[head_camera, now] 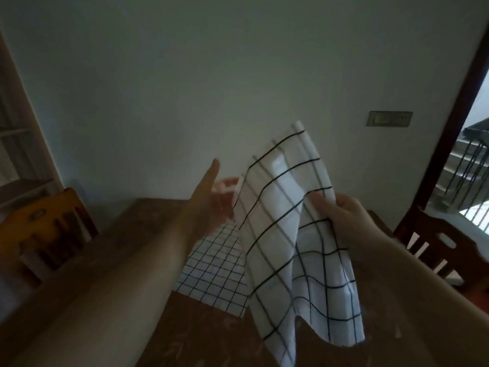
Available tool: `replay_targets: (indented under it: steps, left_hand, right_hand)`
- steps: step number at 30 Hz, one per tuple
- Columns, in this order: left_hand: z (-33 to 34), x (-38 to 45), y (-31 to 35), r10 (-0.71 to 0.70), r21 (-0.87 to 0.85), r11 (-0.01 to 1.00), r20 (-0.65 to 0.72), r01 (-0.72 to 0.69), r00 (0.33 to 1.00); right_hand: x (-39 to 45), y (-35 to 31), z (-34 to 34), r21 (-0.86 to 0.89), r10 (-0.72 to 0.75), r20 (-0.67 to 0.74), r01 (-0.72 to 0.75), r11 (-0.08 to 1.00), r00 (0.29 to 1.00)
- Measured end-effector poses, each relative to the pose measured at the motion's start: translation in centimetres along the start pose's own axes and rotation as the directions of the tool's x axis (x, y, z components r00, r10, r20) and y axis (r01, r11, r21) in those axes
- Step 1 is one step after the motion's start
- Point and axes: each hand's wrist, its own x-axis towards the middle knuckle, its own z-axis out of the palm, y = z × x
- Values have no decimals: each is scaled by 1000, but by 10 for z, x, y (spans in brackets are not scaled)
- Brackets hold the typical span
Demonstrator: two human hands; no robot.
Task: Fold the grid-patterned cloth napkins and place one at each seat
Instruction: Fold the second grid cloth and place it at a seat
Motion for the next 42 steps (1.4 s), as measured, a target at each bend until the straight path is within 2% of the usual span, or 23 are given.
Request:
replay_targets:
  steps: [2, 3, 4, 7, 8, 9, 11, 13, 16, 18, 20, 22, 26, 29, 31, 33, 35, 37, 39, 42]
  left_hand:
    - [-10, -13, -28, -144, -154, 978, -2, 142, 990]
    - [-8, -22, -38, -209, -157, 966, -11, 205, 978]
    - [-6, -33, -46, -236, -139, 962, -1, 234, 972]
    - [-14, -45, -61, -266, -235, 931, 89, 280, 960]
    - [-18, -42, -62, -327, -226, 909, 138, 351, 935]
    - [-23, -41, -62, -322, -132, 924, 236, 358, 917]
    - [-35, -32, -67, -323, 77, 946, 277, 314, 905]
    - [-45, -17, -71, -260, 208, 951, 149, 227, 954]
    - [-52, -11, -62, -214, 218, 958, 108, 187, 971]
    - [-53, -14, -55, -193, 296, 940, 47, 171, 980]
    - [-57, -15, -52, -179, 352, 922, 19, 161, 984]
    - [-61, -14, -51, -191, 328, 925, -28, 189, 981]
    - [-86, 5, -66, -175, 313, 926, -133, 209, 976]
    - [-90, 6, -63, -150, 306, 934, -128, 183, 980]
    - [-89, 3, -58, -144, 341, 922, -133, 181, 981]
    - [-91, 3, -58, -103, 436, 885, -165, 166, 981]
    - [-92, 5, -58, -39, 532, 833, -219, 153, 975]
    - [-92, 6, -57, 34, 558, 823, -236, 107, 971]
    - [-92, 4, -56, 112, 580, 814, -232, 45, 966]
    - [-91, 0, -52, 157, 616, 788, -235, 22, 959]
  right_hand:
    - [12, 2, 8, 51, 72, -60, -69, 996, 996]
    - [16, 5, 12, 25, 95, -96, -93, 995, 991]
    - [20, 8, 17, -15, 110, -133, -113, 993, 985]
    - [29, 22, 28, -109, 155, -230, -184, 977, 961]
    - [32, 27, 30, -127, 173, -254, -210, 969, 952]
    - [35, 33, 31, -132, 190, -271, -232, 964, 944]
    - [39, 42, 32, -113, 225, -294, -268, 957, 929]
    - [40, 45, 31, -106, 263, -277, -301, 948, 924]
    - [34, 52, 27, 18, 326, -180, -328, 944, 928]
    - [29, 59, 29, 103, 355, -93, -345, 933, 930]
    - [28, 67, 32, 14, 297, -91, -297, 955, 951]
    - [28, 67, 36, -50, 218, -157, -228, 972, 963]
    - [27, 57, 41, 15, 167, -230, -168, 986, 959]
    - [25, 56, 40, 13, 143, -177, -144, 990, 974]
    - [24, 58, 39, -143, 69, -123, -87, 986, 990]
    - [25, 57, 38, -340, -16, -94, -17, 940, 995]
    - [25, 55, 38, -449, -78, -78, 35, 893, 994]
    - [25, 54, 39, -568, -141, -65, 80, 819, 988]
    - [26, 55, 38, -653, -187, -50, 109, 750, 981]
    - [26, 51, 37, -715, -203, -26, 124, 689, 979]
